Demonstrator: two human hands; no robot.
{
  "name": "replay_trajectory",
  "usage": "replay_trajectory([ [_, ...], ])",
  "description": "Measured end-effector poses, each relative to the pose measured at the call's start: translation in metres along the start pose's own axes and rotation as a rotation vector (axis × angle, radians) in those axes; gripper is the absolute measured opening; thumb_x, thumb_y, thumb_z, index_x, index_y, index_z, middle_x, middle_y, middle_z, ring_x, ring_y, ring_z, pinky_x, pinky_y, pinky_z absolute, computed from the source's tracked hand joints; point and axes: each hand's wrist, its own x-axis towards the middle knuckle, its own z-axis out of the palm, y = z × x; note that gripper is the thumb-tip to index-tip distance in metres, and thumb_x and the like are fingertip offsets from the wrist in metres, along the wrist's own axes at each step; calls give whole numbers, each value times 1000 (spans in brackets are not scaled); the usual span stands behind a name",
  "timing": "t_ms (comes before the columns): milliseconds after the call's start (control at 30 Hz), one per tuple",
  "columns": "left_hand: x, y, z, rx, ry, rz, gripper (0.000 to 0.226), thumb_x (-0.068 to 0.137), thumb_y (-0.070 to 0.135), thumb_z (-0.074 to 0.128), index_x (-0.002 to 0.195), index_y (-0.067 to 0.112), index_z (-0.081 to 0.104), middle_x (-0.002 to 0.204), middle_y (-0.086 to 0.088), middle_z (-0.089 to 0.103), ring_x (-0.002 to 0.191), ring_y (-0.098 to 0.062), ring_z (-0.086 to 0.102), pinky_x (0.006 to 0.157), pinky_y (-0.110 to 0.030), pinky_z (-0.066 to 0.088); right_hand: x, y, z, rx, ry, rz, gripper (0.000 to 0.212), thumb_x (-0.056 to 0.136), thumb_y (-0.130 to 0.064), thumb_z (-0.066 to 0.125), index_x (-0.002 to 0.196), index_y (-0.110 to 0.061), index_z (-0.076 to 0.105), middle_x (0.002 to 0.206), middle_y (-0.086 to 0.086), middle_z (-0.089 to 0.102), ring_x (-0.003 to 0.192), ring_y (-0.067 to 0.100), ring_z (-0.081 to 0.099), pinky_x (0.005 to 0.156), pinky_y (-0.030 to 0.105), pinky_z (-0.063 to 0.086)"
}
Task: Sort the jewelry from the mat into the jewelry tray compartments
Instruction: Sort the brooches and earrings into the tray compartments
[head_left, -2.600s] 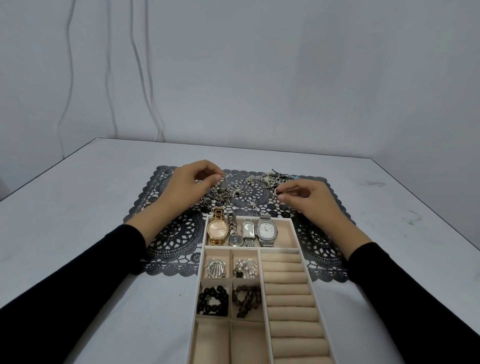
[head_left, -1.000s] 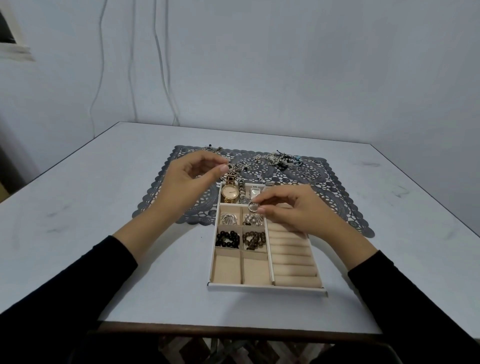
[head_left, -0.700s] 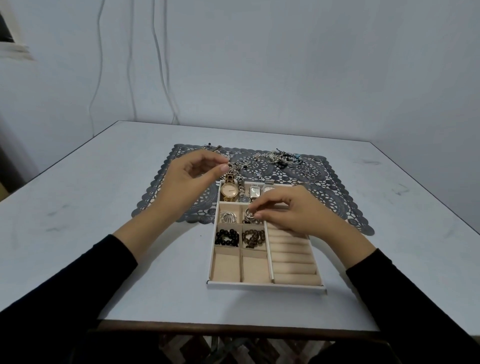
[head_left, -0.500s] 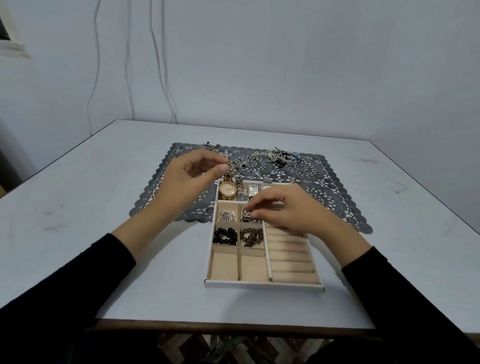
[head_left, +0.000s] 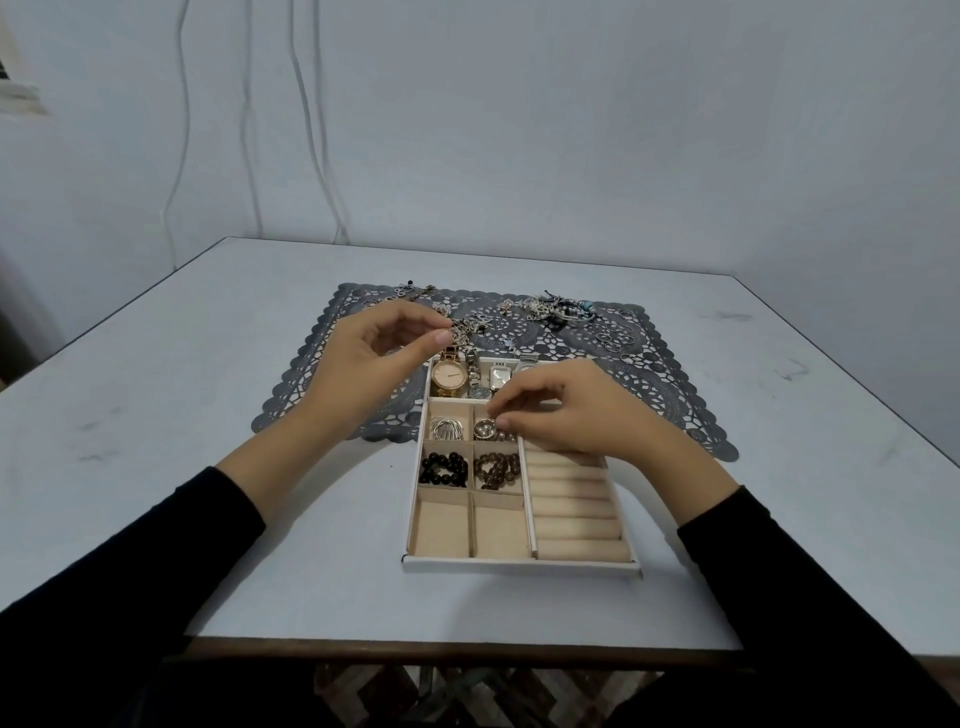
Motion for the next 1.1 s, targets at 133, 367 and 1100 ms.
replay_trajectory([
  [133,0,1,-2,1,-5,-4,15,80,23,73,95,21,72,87,7,74,86,-16,68,82,-28,57,-5,6,-5,259,93,80,13,85,-17,70,99,-17,73,85,9,72,67,33,62,65,47,54],
  [367,-1,5,-1,-27,-7,-2,16,78,22,73,94,21,72,87,9,74,87,-15,69,83,-22,56,-7,29,-19,15,505,177,23,91,-23,61,113,-19,68,104,-8,70,94,4,63,92,25,51],
  [1100,-7,7,0,45,-183,-48,17,79,23,72,93,15,73,87,-1,75,85,-17,71,80,-23,56,-21,74,-23,-453,298,324,34,97,-34,48,122,-14,59,113,4,65,100,19,57,75,23,33],
])
